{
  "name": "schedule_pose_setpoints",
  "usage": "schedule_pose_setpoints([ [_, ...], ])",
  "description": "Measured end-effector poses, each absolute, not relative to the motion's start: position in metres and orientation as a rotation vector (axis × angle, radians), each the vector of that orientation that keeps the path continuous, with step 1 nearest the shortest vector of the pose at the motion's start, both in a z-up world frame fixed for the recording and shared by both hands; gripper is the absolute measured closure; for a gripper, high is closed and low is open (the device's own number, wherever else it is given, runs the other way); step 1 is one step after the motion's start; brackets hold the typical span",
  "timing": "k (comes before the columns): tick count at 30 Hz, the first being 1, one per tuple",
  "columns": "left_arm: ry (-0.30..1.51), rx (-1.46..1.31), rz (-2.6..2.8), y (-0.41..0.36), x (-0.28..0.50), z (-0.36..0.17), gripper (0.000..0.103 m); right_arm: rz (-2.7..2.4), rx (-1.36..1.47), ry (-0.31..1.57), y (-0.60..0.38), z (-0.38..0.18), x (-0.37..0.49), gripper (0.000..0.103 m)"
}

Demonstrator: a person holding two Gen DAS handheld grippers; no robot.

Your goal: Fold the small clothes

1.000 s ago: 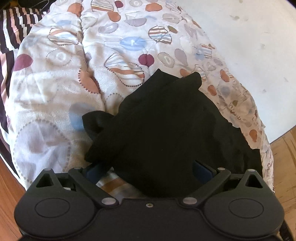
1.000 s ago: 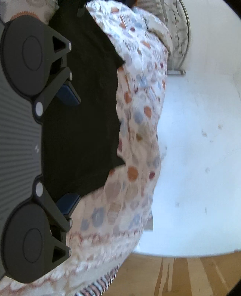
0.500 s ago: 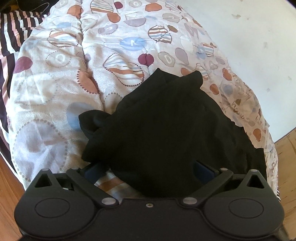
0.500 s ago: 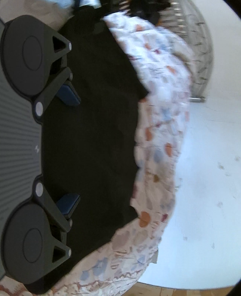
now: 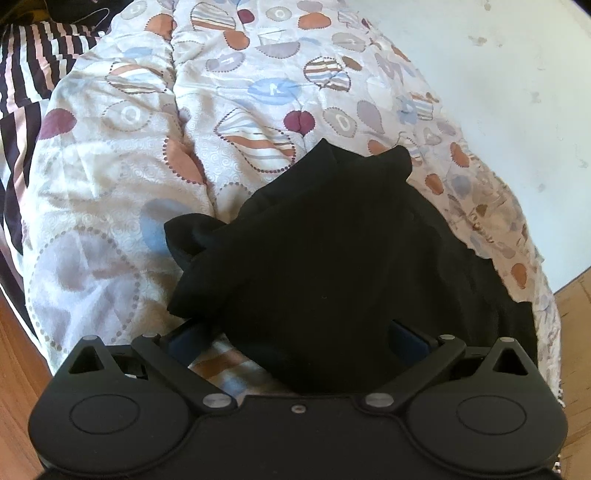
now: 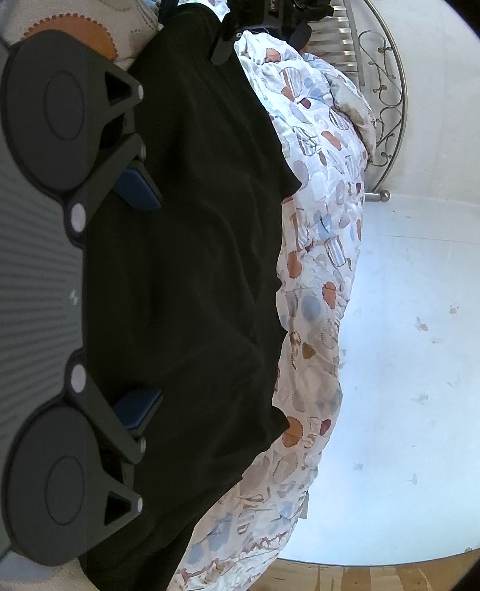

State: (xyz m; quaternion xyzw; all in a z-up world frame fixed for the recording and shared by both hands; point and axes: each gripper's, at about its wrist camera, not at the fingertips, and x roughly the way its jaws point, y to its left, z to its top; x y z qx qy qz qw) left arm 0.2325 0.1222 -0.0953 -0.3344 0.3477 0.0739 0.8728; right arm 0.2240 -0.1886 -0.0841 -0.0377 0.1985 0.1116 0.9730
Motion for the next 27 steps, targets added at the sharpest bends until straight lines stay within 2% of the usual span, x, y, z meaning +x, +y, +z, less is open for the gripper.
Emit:
schedule_pose_setpoints([
  [13, 0.773, -0.673, 0.203, 0.116, 0.244, -0.090, 0.001, 0.230, -0.069, 0.390, -0.191, -0.084, 0.223, 0.000],
  [15, 0.753, -0.693, 0.217, 0.117, 0.242, -0.086, 0.009, 0.232, -0.067, 0.387, -0.191, -0.084, 0.222, 0.000],
  [17, 0.731, -0.702, 0.237, 0.115, 0.240, -0.082, 0.026, 0.232, -0.064, 0.384, -0.192, -0.085, 0.221, 0.000],
  [18, 0.723, -0.696, 0.259, 0.114, 0.240, -0.081, 0.031, 0.232, -0.064, 0.384, -0.192, -0.085, 0.221, 0.000],
  [20, 0.707, -0.686, 0.291, 0.112, 0.239, -0.079, 0.059, 0.232, -0.064, 0.385, -0.192, -0.085, 0.221, 0.000],
  [21, 0.700, -0.692, 0.301, 0.113, 0.239, -0.080, 0.064, 0.233, -0.064, 0.384, -0.192, -0.085, 0.221, 0.000],
  [22, 0.694, -0.709, 0.304, 0.114, 0.239, -0.081, 0.064, 0.233, -0.063, 0.384, -0.192, -0.085, 0.221, 0.000],
  [25, 0.682, -0.762, 0.274, 0.119, 0.242, -0.088, 0.057, 0.233, -0.062, 0.384, -0.191, -0.085, 0.220, 0.000],
  [27, 0.687, -0.782, 0.276, 0.121, 0.244, -0.089, 0.058, 0.234, -0.061, 0.385, -0.192, -0.085, 0.221, 0.000],
])
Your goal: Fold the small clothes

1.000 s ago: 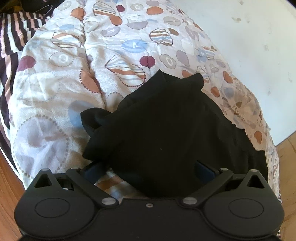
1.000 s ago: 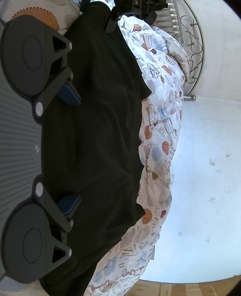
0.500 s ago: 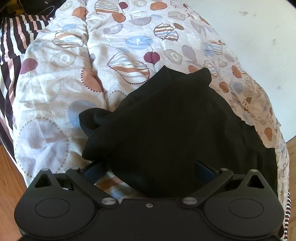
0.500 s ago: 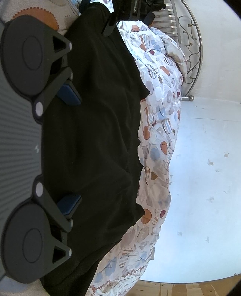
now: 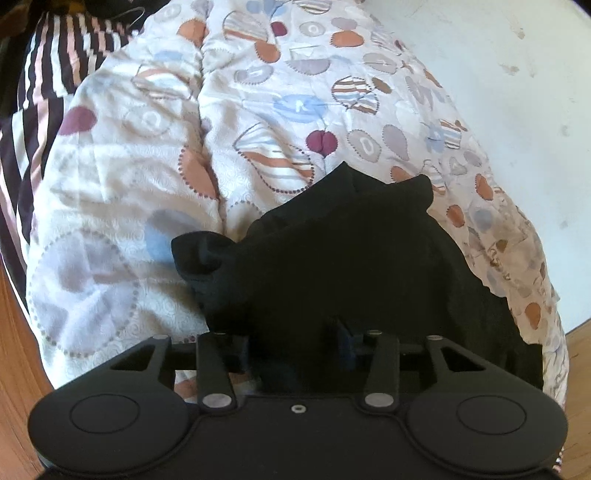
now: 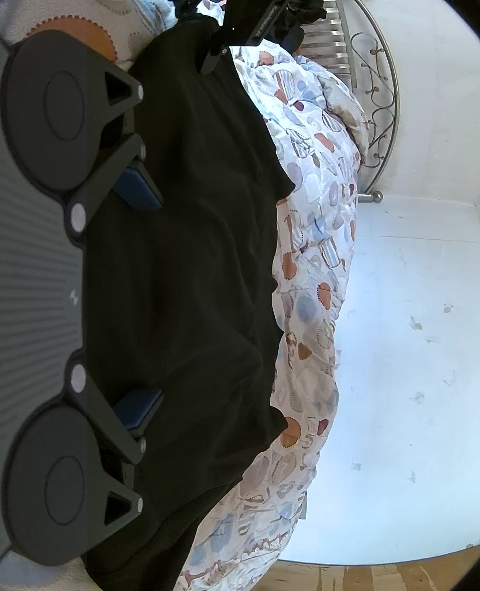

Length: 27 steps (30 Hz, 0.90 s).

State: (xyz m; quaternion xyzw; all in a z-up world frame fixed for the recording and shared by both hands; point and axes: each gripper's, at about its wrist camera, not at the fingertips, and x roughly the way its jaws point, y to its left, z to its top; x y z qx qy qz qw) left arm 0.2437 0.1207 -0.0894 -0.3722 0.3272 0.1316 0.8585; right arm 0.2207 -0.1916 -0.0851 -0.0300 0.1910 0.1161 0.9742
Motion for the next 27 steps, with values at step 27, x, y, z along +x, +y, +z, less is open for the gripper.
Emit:
schedule_pose_setpoints([
  [27, 0.554, -0.021, -0.462, -0.126, 0.314, 0.032, 0.090, -0.111, 0.008, 0.449, -0.360, -0.016, 0.121, 0.000],
])
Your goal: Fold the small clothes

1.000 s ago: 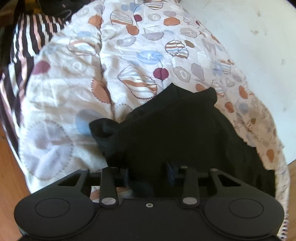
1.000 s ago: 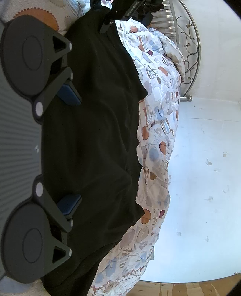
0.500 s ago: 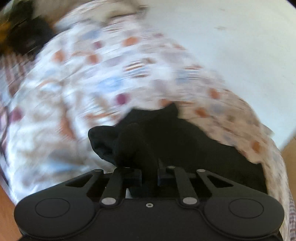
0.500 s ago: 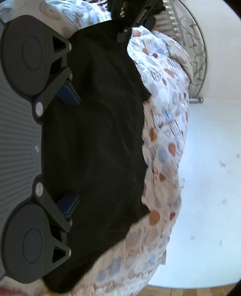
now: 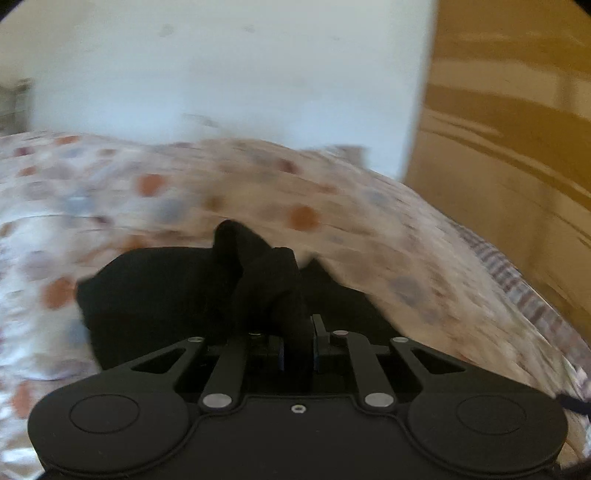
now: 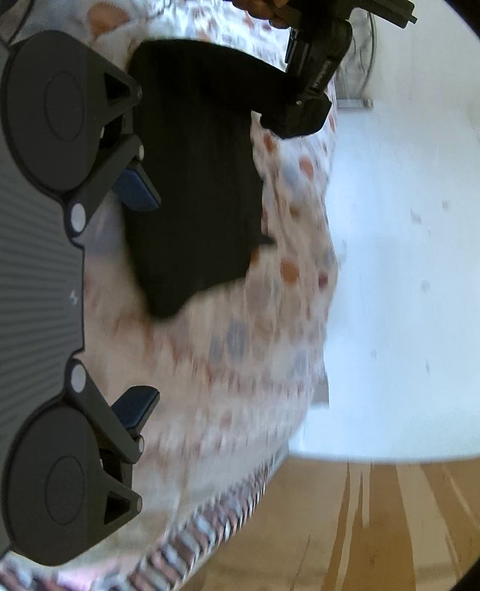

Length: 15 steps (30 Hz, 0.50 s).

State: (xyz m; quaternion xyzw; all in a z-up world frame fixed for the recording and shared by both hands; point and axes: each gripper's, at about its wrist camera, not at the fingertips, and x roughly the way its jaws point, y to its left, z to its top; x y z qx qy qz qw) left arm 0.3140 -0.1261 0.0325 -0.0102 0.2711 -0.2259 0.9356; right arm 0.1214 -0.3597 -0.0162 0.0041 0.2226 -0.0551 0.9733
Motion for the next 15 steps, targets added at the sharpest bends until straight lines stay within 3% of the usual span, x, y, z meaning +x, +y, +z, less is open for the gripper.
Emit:
schedule_pose_setpoints([
  [7, 0.655, 0.097, -0.576, -0.191, 0.284, -0.012, 0.088, -0.246, 0.020, 0.482, -0.405, -0.028, 0.094, 0.000],
  [15, 0.723, -0.008, -0.584, -0.174, 0.273, -0.033, 0.082, -0.292, 0.052, 0.494, -0.428, -0.039, 0.088, 0.000],
])
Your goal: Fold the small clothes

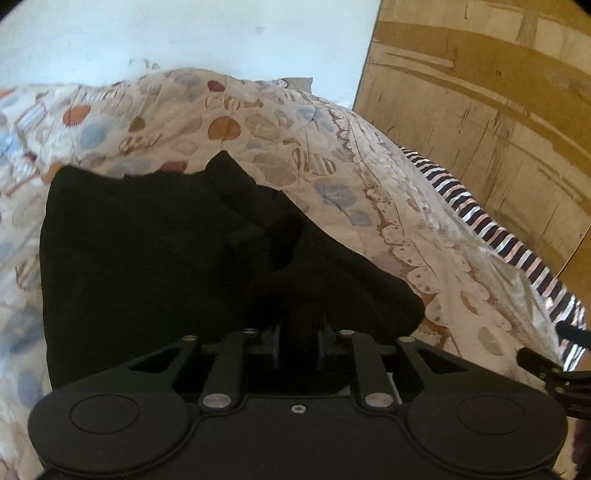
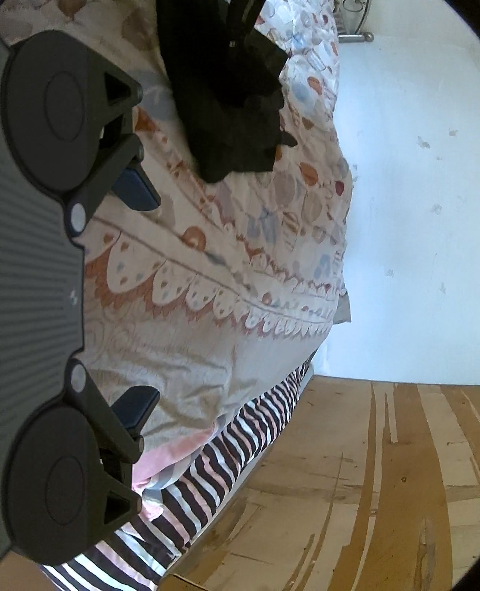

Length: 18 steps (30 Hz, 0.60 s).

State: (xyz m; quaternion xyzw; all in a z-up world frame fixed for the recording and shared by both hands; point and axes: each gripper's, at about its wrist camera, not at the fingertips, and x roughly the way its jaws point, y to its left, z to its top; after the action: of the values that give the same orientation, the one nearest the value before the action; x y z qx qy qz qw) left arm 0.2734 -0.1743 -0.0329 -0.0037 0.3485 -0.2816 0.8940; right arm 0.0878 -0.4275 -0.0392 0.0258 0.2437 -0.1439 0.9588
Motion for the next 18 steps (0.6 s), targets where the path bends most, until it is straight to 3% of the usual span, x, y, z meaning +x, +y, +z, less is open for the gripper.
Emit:
schedule_pose_setpoints([
  [3, 0.729, -0.036, -0.587, -0.169, 0.268, -0.032, 0.071, -0.273, 0.079, 0.483, -0.432, -0.038, 0.091, 0.000],
  [5, 0.725, -0.045, -0.577, -0.166, 0.262, -0.032, 0.053, -0.255, 0.091, 0.467, -0.434, -0.033, 0.095, 0.000],
  [7, 0.710, -0.058, -0.568, -0.162, 0.254, -0.031, 0.041, -0.211, 0.107, 0.450, -0.434, -0.027, 0.099, 0.000],
  [11, 0.672, -0.032, -0.554, -0.160, 0.239, -0.031, 0.026, -0.062, 0.168, 0.443, -0.435, -0.013, 0.126, 0.000],
  [13, 0.643, 0.016, -0.543, -0.162, 0.233, -0.033, 0.021, 0.035, 0.195, 0.465, -0.432, -0.006, 0.149, 0.000],
  [18, 0.634, 0.079, -0.519, -0.169, 0.232, -0.039, 0.021, 0.372, 0.176, 0.490, -0.418, 0.004, 0.219, 0.000],
])
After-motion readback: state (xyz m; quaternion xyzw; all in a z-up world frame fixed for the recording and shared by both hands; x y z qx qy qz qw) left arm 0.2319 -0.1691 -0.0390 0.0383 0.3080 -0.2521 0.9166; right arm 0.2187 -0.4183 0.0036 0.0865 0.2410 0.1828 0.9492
